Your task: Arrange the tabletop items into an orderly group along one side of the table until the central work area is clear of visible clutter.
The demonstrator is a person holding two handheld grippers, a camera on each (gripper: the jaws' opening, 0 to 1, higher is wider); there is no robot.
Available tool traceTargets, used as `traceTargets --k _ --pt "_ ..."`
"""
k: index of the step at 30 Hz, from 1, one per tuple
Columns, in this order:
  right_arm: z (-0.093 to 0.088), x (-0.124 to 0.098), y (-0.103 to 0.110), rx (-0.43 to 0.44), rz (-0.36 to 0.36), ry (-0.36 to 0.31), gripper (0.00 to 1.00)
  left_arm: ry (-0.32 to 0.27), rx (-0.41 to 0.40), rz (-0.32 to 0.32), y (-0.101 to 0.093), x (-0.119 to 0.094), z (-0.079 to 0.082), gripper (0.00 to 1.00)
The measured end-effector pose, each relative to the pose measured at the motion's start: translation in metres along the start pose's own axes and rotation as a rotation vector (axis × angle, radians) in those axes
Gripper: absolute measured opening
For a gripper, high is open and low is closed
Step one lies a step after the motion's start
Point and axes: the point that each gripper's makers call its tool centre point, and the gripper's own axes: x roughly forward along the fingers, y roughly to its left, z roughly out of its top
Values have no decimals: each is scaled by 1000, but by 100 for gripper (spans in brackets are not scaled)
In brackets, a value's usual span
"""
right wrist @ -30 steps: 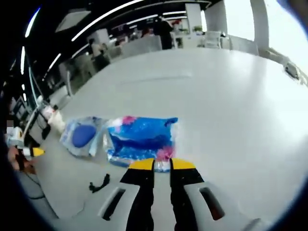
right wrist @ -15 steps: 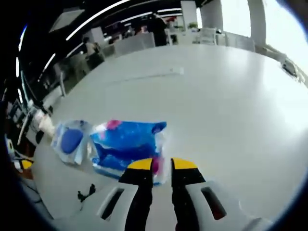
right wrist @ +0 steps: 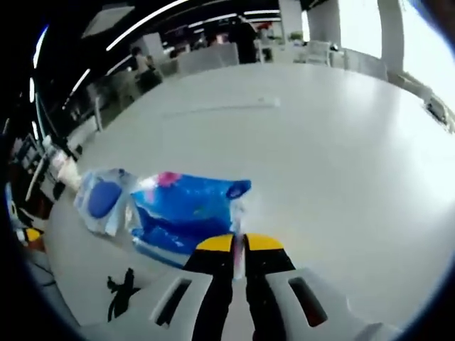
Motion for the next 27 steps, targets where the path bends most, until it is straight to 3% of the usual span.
traceTargets --k 15,27 --pt "-3 -2 0 -64 38 2 2 -18 -10 -6 -4 -2 7 22" --pt "-7 -17 -4 -59 39 -3 12 -32 -8 -5 -5 -8 9 22"
